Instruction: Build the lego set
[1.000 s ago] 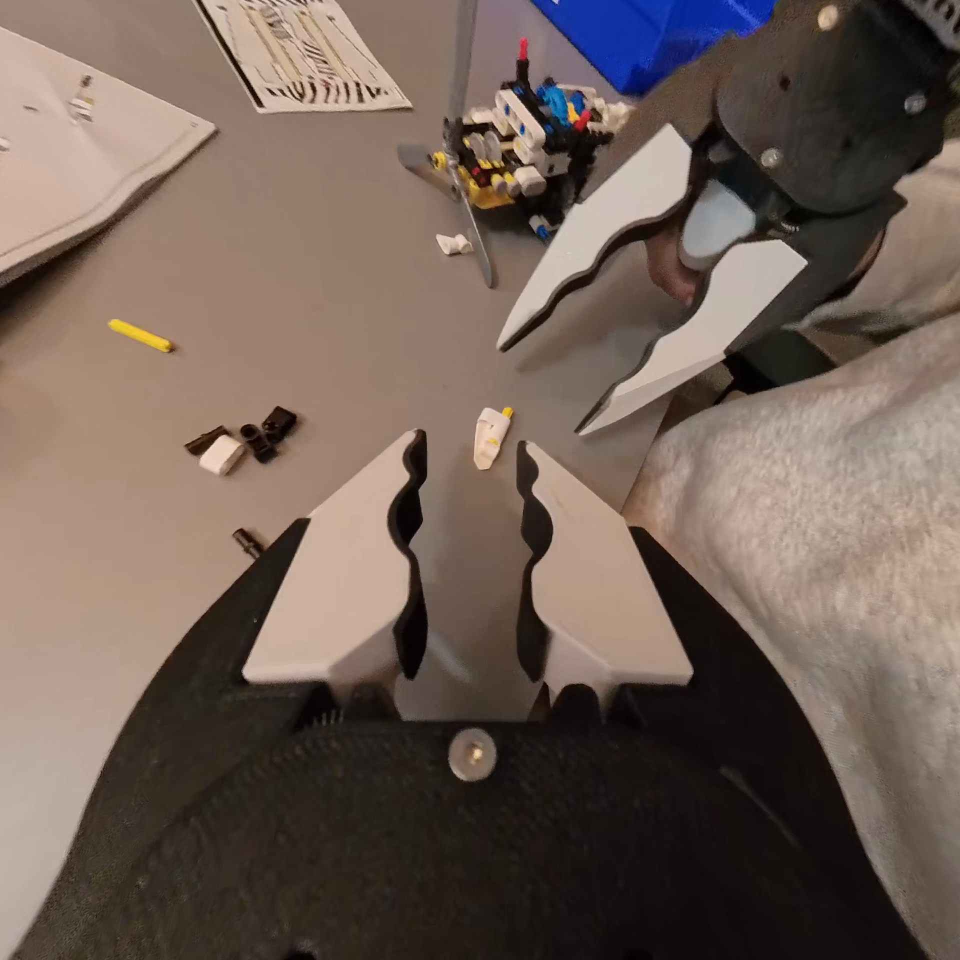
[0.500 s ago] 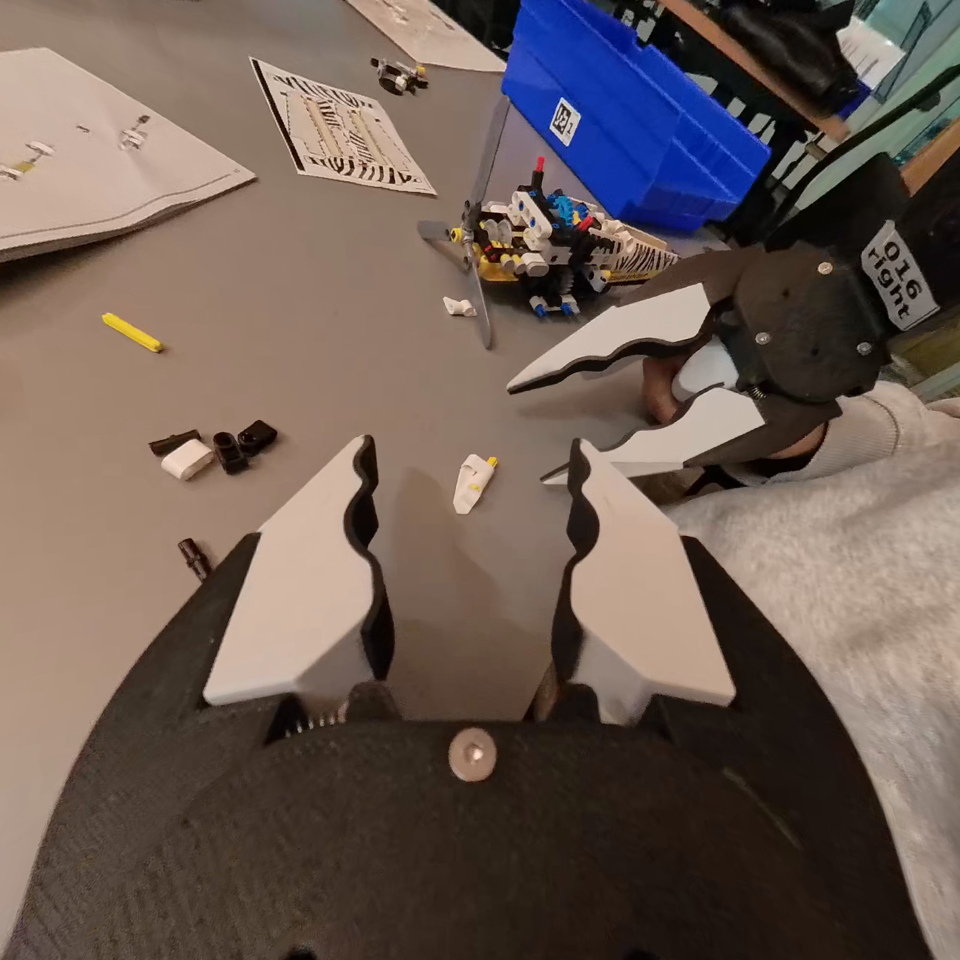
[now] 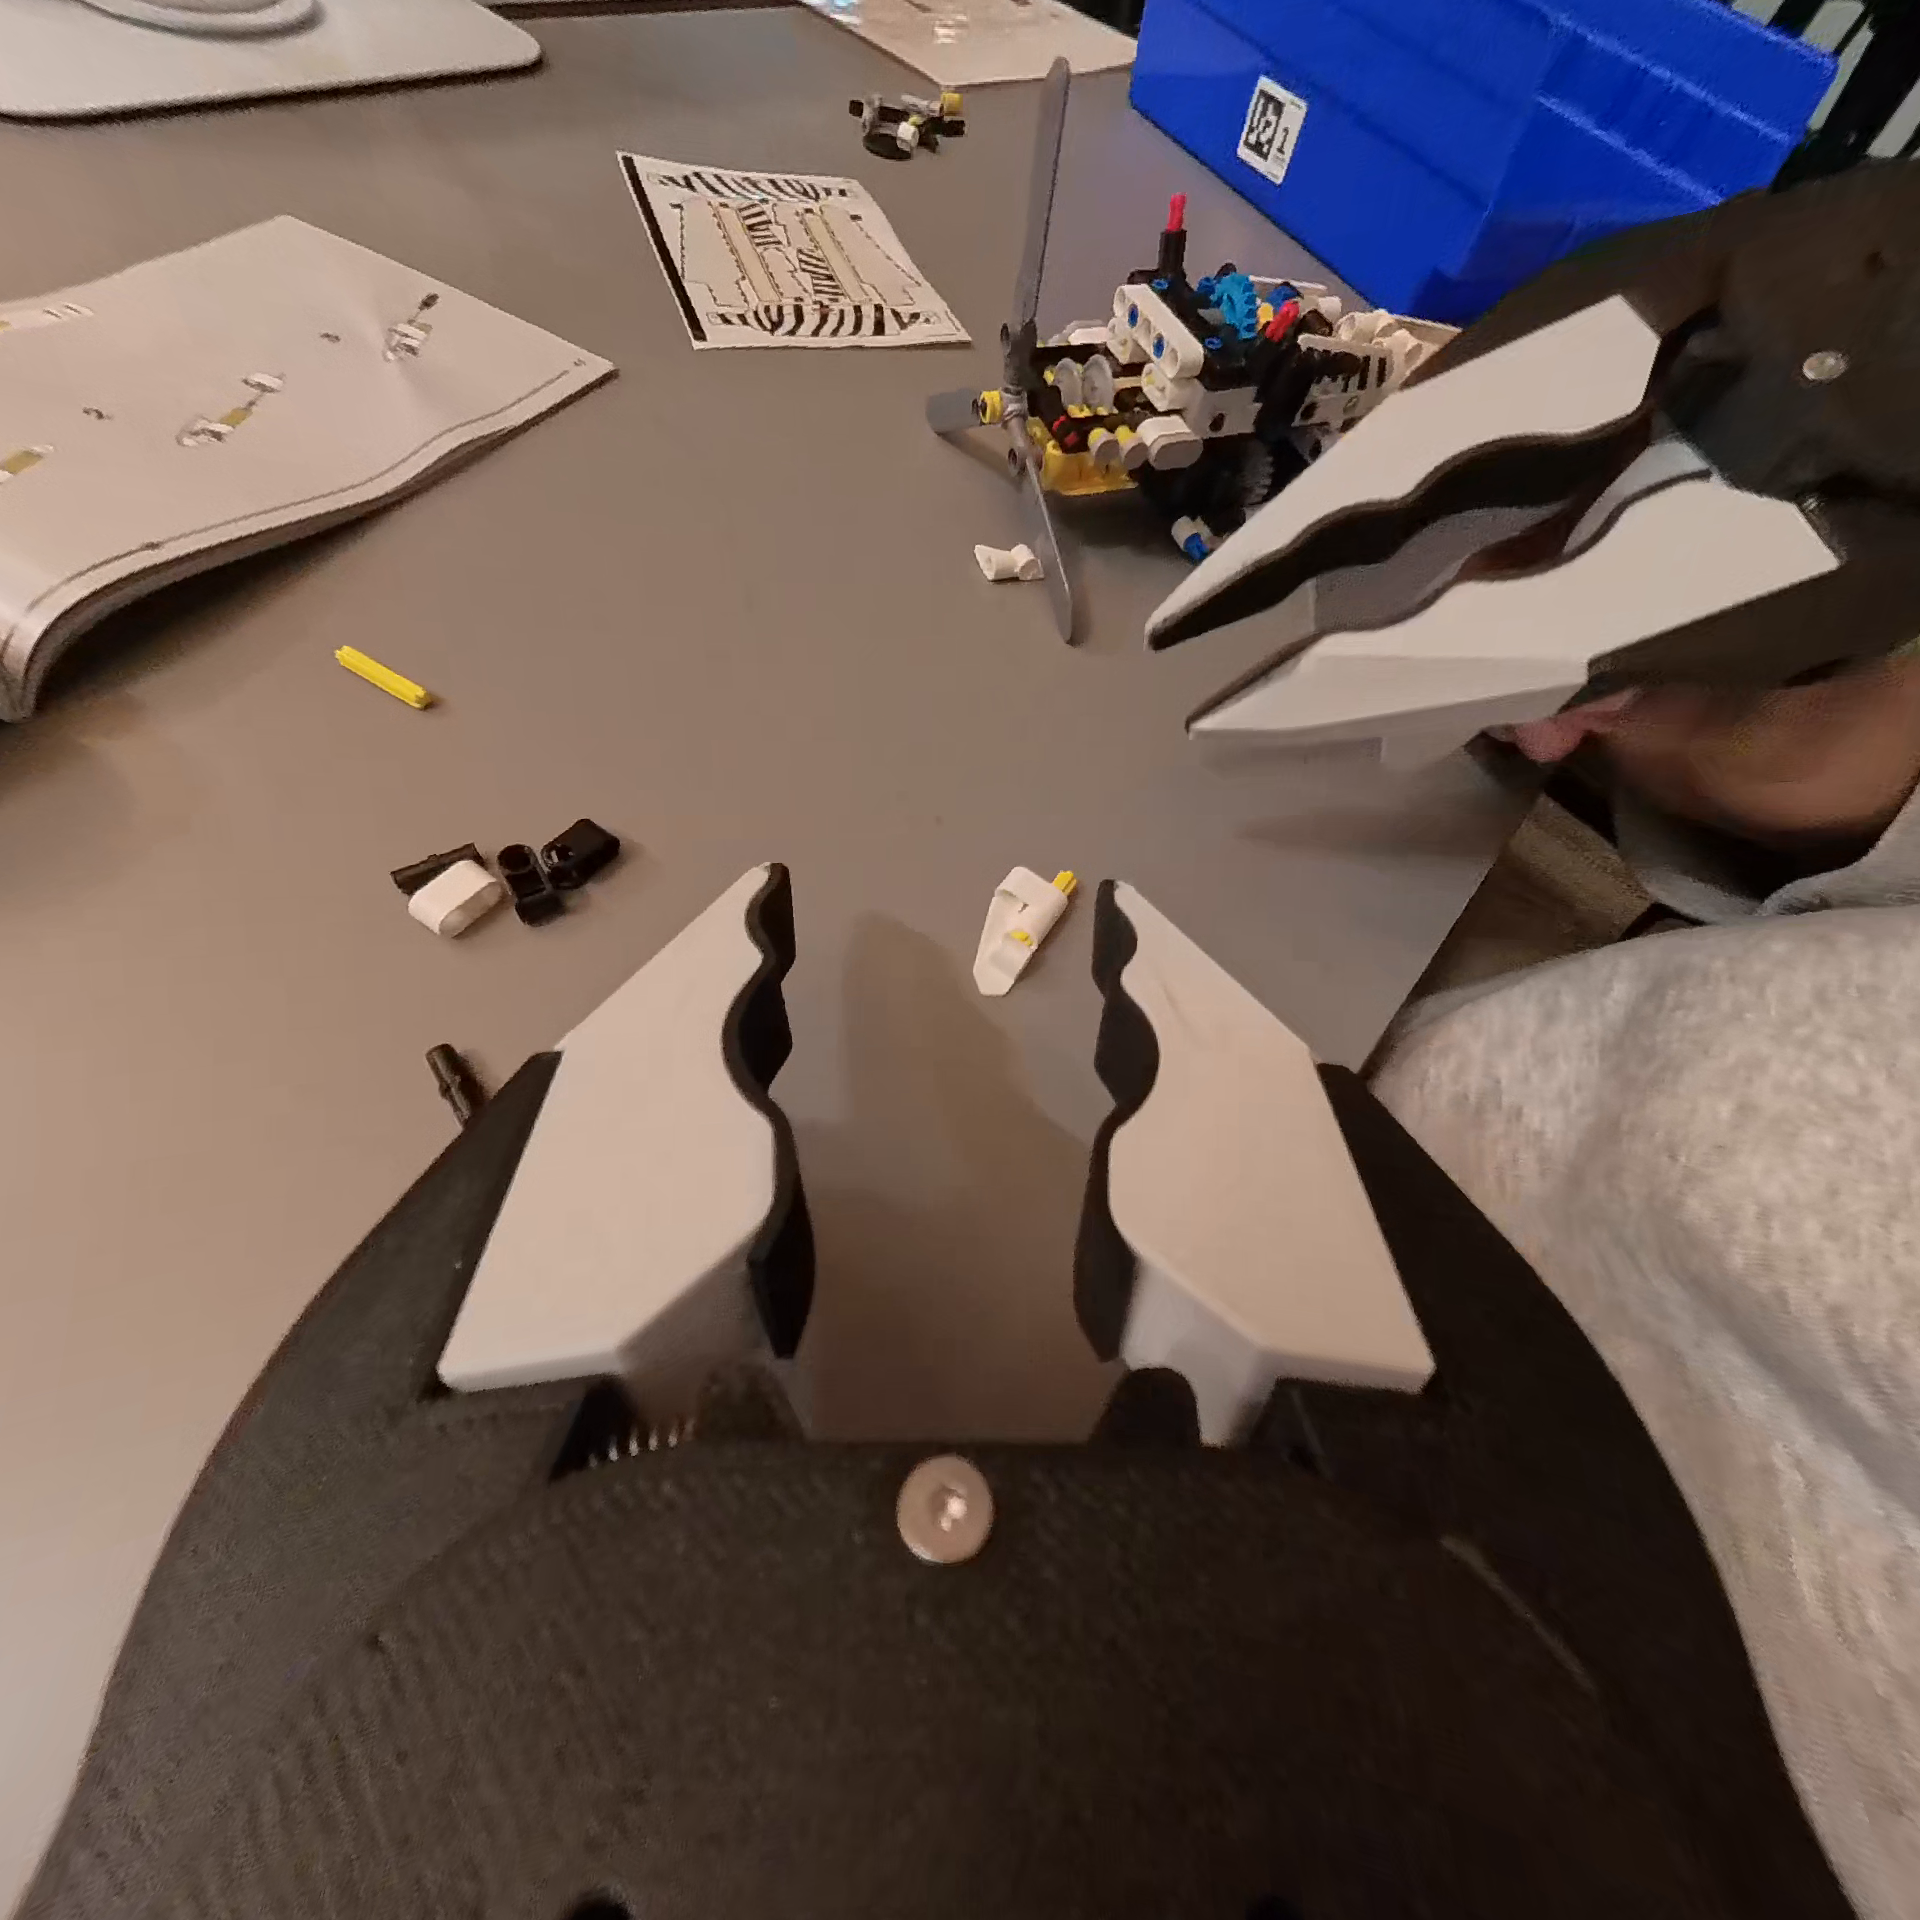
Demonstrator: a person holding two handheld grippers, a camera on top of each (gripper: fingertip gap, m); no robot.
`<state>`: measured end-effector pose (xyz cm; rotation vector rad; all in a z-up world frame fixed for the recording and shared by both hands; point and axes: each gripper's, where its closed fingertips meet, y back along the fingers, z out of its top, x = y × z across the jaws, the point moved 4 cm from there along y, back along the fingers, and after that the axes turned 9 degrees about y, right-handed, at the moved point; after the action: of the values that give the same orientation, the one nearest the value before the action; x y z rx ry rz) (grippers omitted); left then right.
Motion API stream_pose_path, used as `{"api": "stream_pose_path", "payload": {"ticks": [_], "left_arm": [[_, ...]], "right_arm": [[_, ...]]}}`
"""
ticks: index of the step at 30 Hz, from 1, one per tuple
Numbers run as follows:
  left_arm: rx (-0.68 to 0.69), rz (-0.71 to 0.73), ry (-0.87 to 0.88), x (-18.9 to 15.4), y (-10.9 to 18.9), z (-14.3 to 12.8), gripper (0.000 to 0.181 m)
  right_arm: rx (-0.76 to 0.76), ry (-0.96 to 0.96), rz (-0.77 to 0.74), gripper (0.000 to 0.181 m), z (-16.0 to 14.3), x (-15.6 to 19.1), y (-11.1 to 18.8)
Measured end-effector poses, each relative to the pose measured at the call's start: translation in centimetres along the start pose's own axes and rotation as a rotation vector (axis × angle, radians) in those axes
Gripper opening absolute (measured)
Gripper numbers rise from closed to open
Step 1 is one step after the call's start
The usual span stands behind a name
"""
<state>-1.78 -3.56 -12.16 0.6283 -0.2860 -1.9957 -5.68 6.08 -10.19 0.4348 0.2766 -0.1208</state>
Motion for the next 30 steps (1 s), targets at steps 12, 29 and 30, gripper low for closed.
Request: {"api": "stream_pose_path", "payload": {"ticks": [12,29,30], "left_arm": [[-0.039,-0.031,0.073,0.4,0.3,0.3,0.051],[-0.024,-0.002,0.039,0.2,0.0,0.0,0.042],[-0.022,-0.006,0.045,0.3,0.0,0.0,0.042]], "right_arm": [[-0.206,0.324,-0.269,0.0,2.0,-0.7,0.7],[-0.336,0.438,-0.443,0.0,2.7,-0.8,2.1],[-0.335,0.439,-0.442,0.0,2.6,-0.8,2.0]]}}
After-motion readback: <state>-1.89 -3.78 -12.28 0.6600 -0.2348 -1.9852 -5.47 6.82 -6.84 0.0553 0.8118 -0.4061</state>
